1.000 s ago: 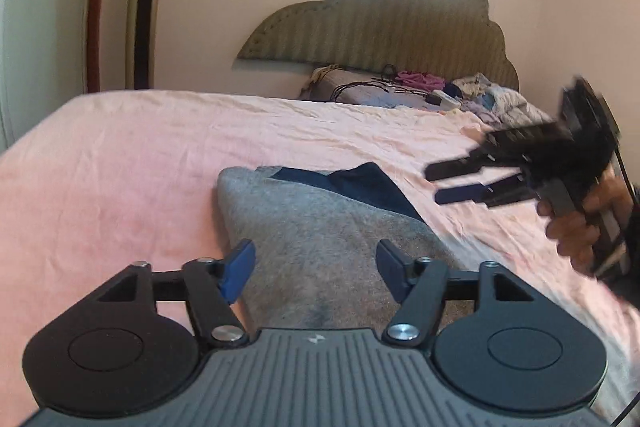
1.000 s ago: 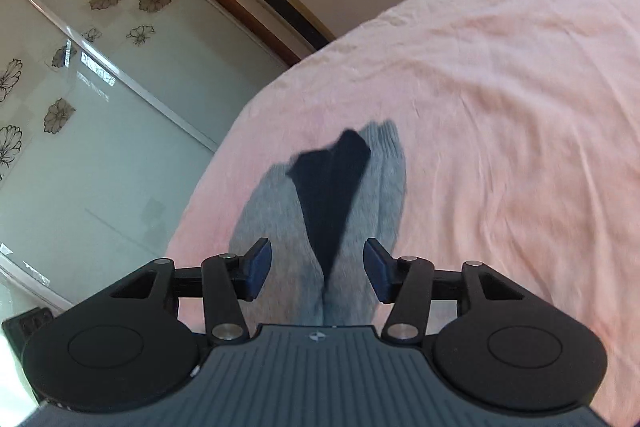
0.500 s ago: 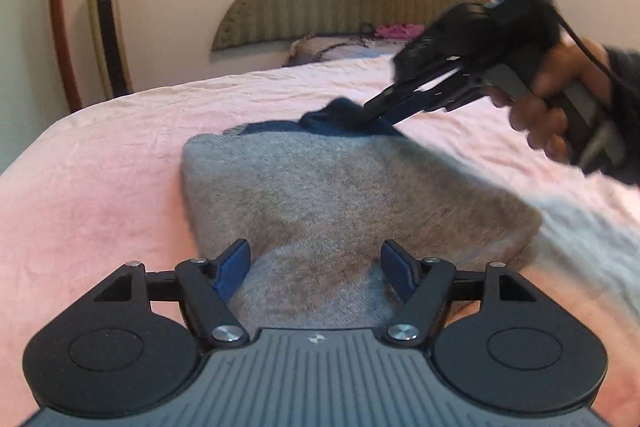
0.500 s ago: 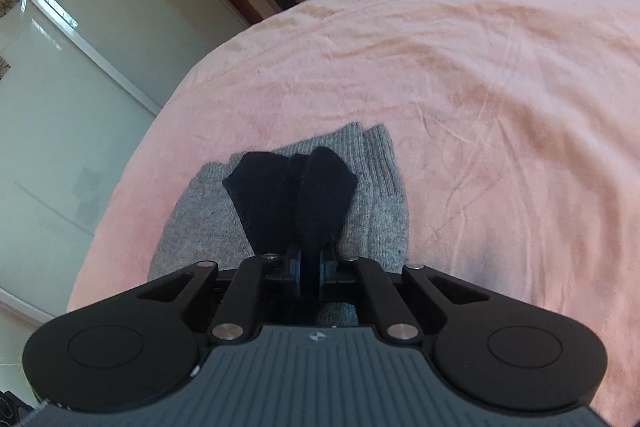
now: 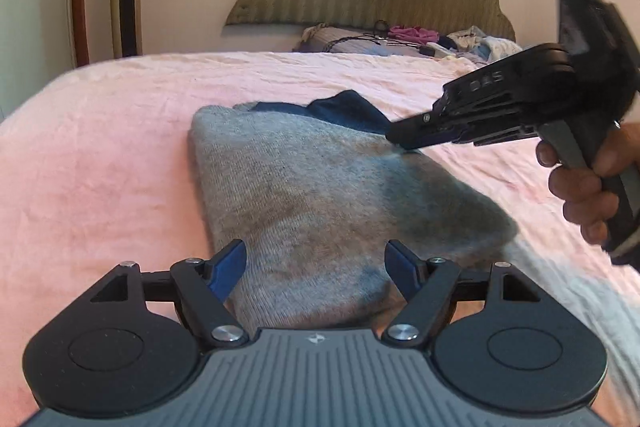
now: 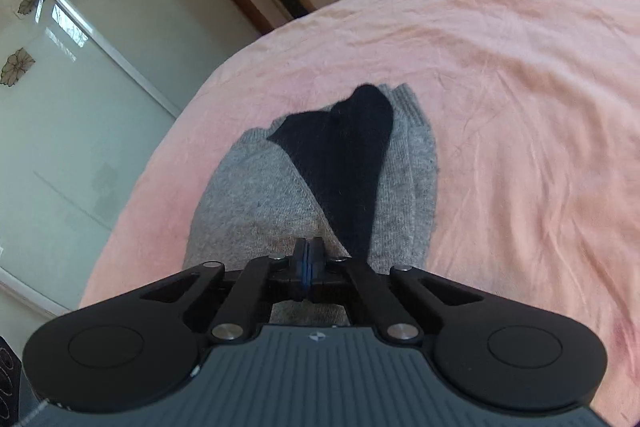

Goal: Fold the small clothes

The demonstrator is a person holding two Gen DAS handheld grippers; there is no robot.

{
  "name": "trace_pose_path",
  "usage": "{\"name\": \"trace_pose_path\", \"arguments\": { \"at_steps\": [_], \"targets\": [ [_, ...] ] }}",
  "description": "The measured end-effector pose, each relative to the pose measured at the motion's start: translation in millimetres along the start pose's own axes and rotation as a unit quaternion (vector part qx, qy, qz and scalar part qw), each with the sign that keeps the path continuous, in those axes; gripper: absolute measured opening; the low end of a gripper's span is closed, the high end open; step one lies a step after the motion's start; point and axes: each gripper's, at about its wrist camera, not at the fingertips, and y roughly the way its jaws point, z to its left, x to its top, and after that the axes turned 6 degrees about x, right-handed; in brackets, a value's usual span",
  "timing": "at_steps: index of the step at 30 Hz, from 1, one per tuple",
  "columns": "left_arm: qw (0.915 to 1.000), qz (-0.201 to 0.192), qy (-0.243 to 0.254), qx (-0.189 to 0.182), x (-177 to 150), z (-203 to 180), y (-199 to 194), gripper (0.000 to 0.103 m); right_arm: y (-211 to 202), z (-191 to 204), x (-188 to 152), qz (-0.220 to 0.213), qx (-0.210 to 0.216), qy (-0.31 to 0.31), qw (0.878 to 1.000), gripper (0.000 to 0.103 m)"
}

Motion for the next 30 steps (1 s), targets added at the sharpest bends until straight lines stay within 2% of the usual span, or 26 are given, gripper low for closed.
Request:
{"name": "trace_pose_path", "arguments": {
  "at_steps": [1, 2, 4, 5, 6, 7, 8, 9, 11, 13, 15, 16, 18, 19, 20, 22, 24, 26, 30],
  "targets": [
    [0.9999, 0.011, 0.001, 0.0, -2, -1, 4, 0.076, -7, 11, -6, -0.01, -0.002, -0.022, 1.0, 0.026],
    [0.9997, 0.022, 0.011, 0.009, -5, -4, 12, 0.076, -10, 18, -11, -0.005, 0.011, -0.033, 0.999, 0.028],
    [0.9993, 0.011, 0.031, 0.018, -9, -10, 17, 0.082, 3, 20, -22, 0.032, 0.015, -0.043, 0.998, 0.035],
    [0.9992, 0.014, 0.03, 0.022, -8, -11, 16, 0.082, 13, 14, -27, 0.049, 0.002, -0.048, 0.998, 0.028],
    [0.9991, 0.018, 0.025, 0.027, -6, -11, 12, 0.082, 12, 8, -32, 0.036, 0.0, -0.052, 0.998, 0.019],
    [0.9993, 0.016, 0.017, 0.029, -4, -9, 5, 0.082, 8, 5, -32, 0.031, -0.009, -0.043, 0.999, 0.006],
    [0.9995, 0.01, 0.008, 0.03, -3, -7, -4, 0.082, -1, 7, -33, 0.03, -0.014, -0.029, 0.999, 0.008],
    [0.9997, 0.005, -0.001, 0.026, -4, -4, -13, 0.082, -12, 12, -35, 0.023, -0.009, -0.029, 0.999, 0.016],
    [0.9994, 0.005, -0.031, 0.01, -11, 3, -27, 0.082, -35, 26, -45, 0.003, -0.002, -0.055, 0.998, 0.042],
    [0.9985, 0.013, -0.05, 0.016, -21, 5, -34, 0.082, -51, 35, -60, -0.004, -0.002, -0.066, 0.998, 0.057],
    [0.9975, 0.025, -0.055, 0.035, -28, 3, -35, 0.082, -58, 39, -76, 0.0, -0.01, -0.065, 0.998, 0.058],
    [0.9968, 0.033, -0.058, 0.045, -30, 2, -33, 0.082, -59, 41, -83, 0.004, -0.02, -0.066, 0.998, 0.061],
    [0.9951, 0.05, -0.062, 0.057, -35, 0, -28, 0.082, -59, 45, -100, 0.003, -0.063, -0.078, 0.995, 0.074],
    [0.9945, 0.051, -0.061, 0.068, -37, -1, -25, 0.082, -57, 46, -107, 0.006, -0.086, -0.083, 0.993, 0.088],
    [0.9942, 0.043, -0.056, 0.081, -39, -3, -26, 0.082, -53, 48, -114, 0.013, -0.114, -0.089, 0.989, 0.096],
    [0.9933, 0.036, -0.053, 0.095, -42, -7, -25, 0.084, -45, 49, -128, 0.021, -0.161, -0.101, 0.982, 0.097],
    [0.9924, 0.029, -0.047, 0.11, -46, -13, -25, 0.088, -40, 51, -140, 0.009, -0.191, -0.121, 0.974, 0.103],
    [0.9901, 0.028, -0.034, 0.133, -48, -18, -23, 0.09, -33, 58, -146, 0.008, -0.223, -0.138, 0.965, 0.103],
    [0.9863, 0.035, -0.053, 0.152, -47, -9, -23, 0.1, -29, 59, -146, -0.006, -0.249, -0.122, 0.961, 0.103]
  ]
}}
